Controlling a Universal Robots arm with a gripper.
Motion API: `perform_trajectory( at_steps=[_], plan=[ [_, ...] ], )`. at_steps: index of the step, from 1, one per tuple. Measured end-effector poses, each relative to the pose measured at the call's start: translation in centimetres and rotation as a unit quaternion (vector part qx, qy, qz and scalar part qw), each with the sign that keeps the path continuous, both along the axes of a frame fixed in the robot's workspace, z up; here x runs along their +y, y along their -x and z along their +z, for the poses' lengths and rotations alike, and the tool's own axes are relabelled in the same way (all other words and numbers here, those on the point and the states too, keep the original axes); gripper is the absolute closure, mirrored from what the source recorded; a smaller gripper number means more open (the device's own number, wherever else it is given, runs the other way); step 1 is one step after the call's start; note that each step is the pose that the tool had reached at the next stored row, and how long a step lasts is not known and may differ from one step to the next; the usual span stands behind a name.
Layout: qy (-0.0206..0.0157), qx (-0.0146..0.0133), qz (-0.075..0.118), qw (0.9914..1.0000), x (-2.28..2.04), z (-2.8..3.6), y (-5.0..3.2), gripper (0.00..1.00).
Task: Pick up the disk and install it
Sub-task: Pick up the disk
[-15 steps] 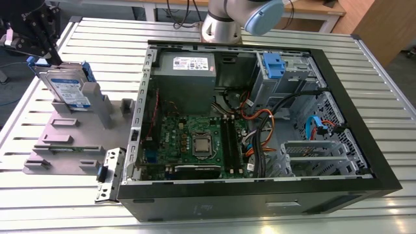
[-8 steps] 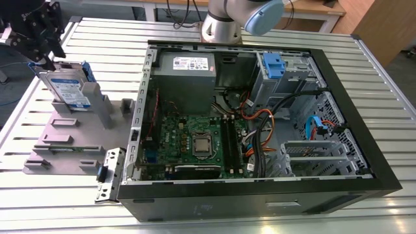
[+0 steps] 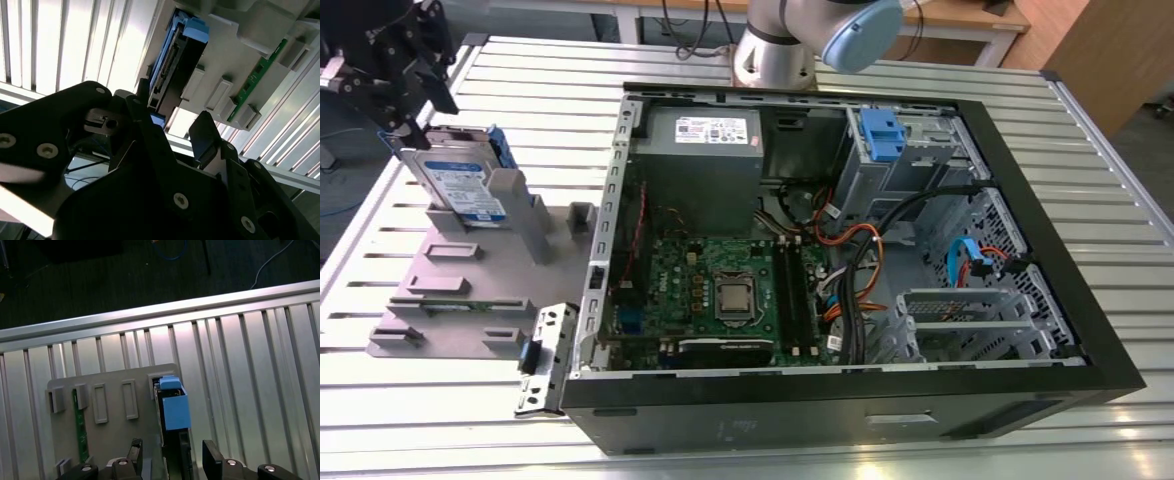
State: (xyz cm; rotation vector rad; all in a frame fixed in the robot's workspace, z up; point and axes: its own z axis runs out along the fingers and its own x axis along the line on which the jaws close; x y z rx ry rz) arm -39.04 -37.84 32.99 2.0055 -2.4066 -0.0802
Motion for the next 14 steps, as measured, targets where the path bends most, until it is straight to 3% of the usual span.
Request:
perform_trajectory(
  at_steps=[14],
  plan=[
    [0.0001,-0.0002,0.000,1.00000,0.00,-2.53,0.13,0.41]
  ],
)
